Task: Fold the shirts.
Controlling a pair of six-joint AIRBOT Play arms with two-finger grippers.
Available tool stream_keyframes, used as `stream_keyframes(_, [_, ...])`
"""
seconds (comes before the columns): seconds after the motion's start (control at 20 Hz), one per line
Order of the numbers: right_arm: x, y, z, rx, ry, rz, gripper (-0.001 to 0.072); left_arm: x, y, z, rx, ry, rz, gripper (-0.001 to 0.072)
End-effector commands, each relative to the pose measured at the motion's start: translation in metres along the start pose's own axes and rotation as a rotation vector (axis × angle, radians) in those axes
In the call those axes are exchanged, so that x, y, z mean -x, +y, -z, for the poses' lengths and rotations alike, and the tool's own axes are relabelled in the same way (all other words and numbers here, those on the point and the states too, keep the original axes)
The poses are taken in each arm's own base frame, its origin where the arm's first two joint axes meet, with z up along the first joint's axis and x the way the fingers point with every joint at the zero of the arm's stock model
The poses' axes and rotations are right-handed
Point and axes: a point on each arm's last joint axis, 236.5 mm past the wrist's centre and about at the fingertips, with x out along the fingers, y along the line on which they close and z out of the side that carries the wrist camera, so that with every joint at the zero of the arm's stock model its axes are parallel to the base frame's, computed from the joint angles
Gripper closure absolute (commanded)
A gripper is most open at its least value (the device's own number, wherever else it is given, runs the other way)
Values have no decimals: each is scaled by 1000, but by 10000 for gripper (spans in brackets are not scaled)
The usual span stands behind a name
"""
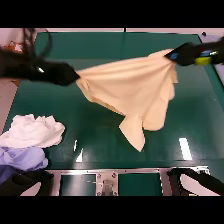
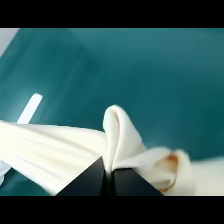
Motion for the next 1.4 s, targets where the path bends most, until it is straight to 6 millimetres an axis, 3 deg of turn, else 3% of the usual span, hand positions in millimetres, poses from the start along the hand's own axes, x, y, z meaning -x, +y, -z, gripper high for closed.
stream_keyframes(0.0, [-114, -58, 74, -156, 186, 19, 625, -76, 64, 64, 171, -26, -54, 682])
stream_keyframes(0.1, [-148, -76, 103, -207, 267, 24, 624, -95, 92, 97, 241, -31, -108, 682])
stream_keyframes(0.15, [-156, -83, 111, -223, 287, 28, 586, -99, 100, 110, 254, -19, -126, 682])
stream_keyframes(0.2, [-154, -91, 111, -244, 284, 38, 503, -101, 103, 119, 261, -3, -132, 682])
stream_keyframes(0.3, [-129, -109, 100, -312, 265, 65, 479, -102, 103, 122, 250, 7, -132, 682])
stream_keyframes(0.4, [-84, -137, 102, -399, 277, 143, 479, -102, 103, 123, 228, 9, -133, 682])
stream_keyframes(0.55, [-20, -177, 150, -546, 331, 320, 470, -102, 105, 123, 199, 13, -141, 682])
stream_keyframes(0.65, [-5, -185, 196, -663, 331, 365, 273, -103, 110, 126, 183, 25, -155, 682])
stream_keyframes(0.75, [-14, -179, 240, -747, 361, 354, 272, -109, 113, 134, 192, 56, -161, 682])
stream_keyframes(0.85, [-36, -167, 264, -802, 358, 305, 264, -116, 117, 144, 205, 92, -164, 682])
stream_keyframes(1.1, [-86, -140, 263, -817, 342, 204, 266, -118, 119, 146, 209, 98, -168, 681])
stream_keyframes(1.25, [-106, -132, 264, -817, 371, 180, 293, -118, 119, 145, 209, 96, -169, 682])
stream_keyframes(1.3, [-109, -133, 261, -806, 372, 179, 439, -118, 119, 146, 209, 98, -168, 681])
stream_keyframes(1.35, [-110, -135, 255, -781, 361, 175, 658, -118, 119, 146, 205, 101, -169, 681])
